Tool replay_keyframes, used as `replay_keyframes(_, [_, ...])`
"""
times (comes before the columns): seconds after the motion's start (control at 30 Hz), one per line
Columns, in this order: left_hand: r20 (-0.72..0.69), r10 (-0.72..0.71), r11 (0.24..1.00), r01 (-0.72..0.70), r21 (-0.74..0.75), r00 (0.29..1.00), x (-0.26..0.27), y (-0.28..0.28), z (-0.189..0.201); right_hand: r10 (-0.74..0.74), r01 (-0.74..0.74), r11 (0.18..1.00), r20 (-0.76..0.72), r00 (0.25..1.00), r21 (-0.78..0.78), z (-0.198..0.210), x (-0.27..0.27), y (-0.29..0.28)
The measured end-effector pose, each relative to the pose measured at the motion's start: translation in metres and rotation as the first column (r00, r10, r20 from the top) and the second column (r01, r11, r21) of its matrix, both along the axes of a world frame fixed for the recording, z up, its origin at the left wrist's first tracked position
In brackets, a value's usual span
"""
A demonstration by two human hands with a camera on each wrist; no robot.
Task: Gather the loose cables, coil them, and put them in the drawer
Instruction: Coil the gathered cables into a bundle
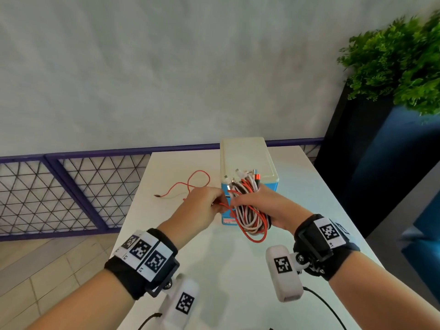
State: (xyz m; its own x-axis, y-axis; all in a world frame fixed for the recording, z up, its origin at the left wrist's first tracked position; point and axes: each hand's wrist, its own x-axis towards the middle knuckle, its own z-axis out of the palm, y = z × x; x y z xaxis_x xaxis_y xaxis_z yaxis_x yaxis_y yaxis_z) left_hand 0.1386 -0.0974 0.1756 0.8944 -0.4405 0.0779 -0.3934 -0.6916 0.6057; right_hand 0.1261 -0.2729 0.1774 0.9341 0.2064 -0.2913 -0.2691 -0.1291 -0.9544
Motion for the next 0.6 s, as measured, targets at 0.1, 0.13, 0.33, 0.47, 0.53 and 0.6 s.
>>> replay_keyframes(0.1, [0.063,0.024,0.999,-0.026,0.036,0.998,0.004,0.004,0.000,0.054,-0.054,0.994,0.004,0.999,-0.092,0.000,-0.004,0.005])
replay_keyframes(0.13, [0.090,0.036,0.997,-0.042,0.066,0.995,0.005,0.005,0.001,0.075,-0.076,0.992,-0.008,0.997,-0.100,0.000,-0.005,0.007])
replay_keyframes(0.33, [0.339,0.042,0.864,-0.204,0.459,0.940,-0.002,-0.002,0.006,0.102,-0.098,0.992,-0.056,0.993,0.078,0.000,-0.013,0.018])
replay_keyframes(0.47, [0.377,0.104,0.839,-0.285,0.464,0.920,-0.002,-0.004,0.005,0.083,-0.081,0.996,-0.030,0.996,0.047,-0.007,-0.014,0.028])
replay_keyframes(0.53, [0.388,0.105,0.846,-0.287,0.449,0.916,0.000,-0.003,0.005,0.055,-0.055,0.998,-0.017,0.998,-0.021,-0.010,-0.015,0.032])
replay_keyframes(0.6, [0.324,0.123,0.893,-0.248,0.377,0.938,0.004,0.001,0.003,0.027,-0.027,0.997,-0.001,1.000,-0.074,-0.013,-0.013,0.034])
